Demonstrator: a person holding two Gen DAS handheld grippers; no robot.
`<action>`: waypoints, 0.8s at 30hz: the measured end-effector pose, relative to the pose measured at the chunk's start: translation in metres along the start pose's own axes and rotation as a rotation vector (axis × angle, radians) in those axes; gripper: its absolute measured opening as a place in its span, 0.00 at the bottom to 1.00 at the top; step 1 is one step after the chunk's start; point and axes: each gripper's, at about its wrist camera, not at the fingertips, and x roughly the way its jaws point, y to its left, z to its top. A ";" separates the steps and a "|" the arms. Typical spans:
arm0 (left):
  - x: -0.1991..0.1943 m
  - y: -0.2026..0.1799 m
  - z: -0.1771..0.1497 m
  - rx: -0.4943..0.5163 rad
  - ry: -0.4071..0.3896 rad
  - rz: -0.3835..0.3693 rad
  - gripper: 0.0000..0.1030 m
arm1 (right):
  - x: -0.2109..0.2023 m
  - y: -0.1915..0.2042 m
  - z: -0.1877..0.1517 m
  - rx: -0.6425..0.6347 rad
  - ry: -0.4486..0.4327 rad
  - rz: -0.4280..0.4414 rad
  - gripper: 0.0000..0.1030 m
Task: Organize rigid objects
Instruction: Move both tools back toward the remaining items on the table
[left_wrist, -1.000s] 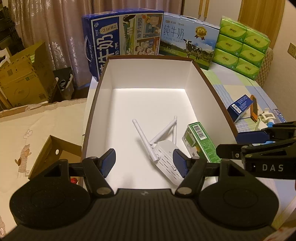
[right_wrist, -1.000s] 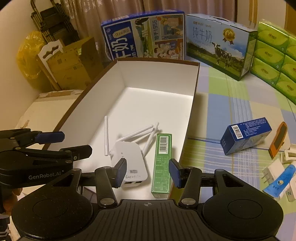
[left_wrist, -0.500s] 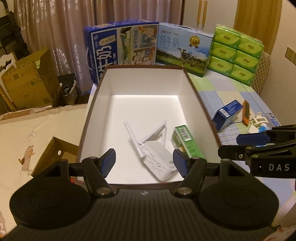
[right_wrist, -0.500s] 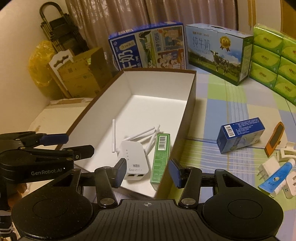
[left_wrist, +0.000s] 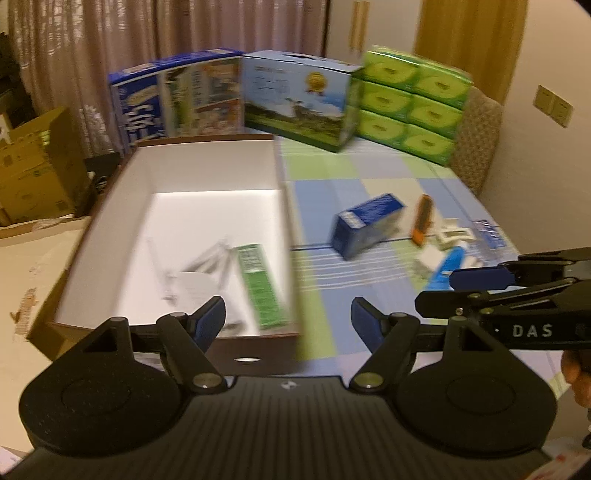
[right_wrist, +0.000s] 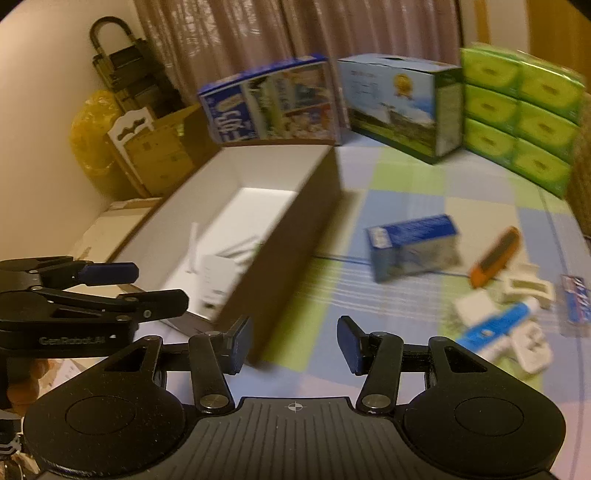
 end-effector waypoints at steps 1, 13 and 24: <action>0.001 -0.010 0.000 0.005 0.001 -0.007 0.72 | -0.004 -0.009 -0.002 0.006 0.002 -0.006 0.47; 0.028 -0.112 0.001 0.075 0.022 -0.089 0.75 | -0.055 -0.114 -0.035 0.105 0.010 -0.095 0.47; 0.071 -0.156 0.003 0.115 0.077 -0.097 0.75 | -0.065 -0.180 -0.056 0.169 0.021 -0.170 0.47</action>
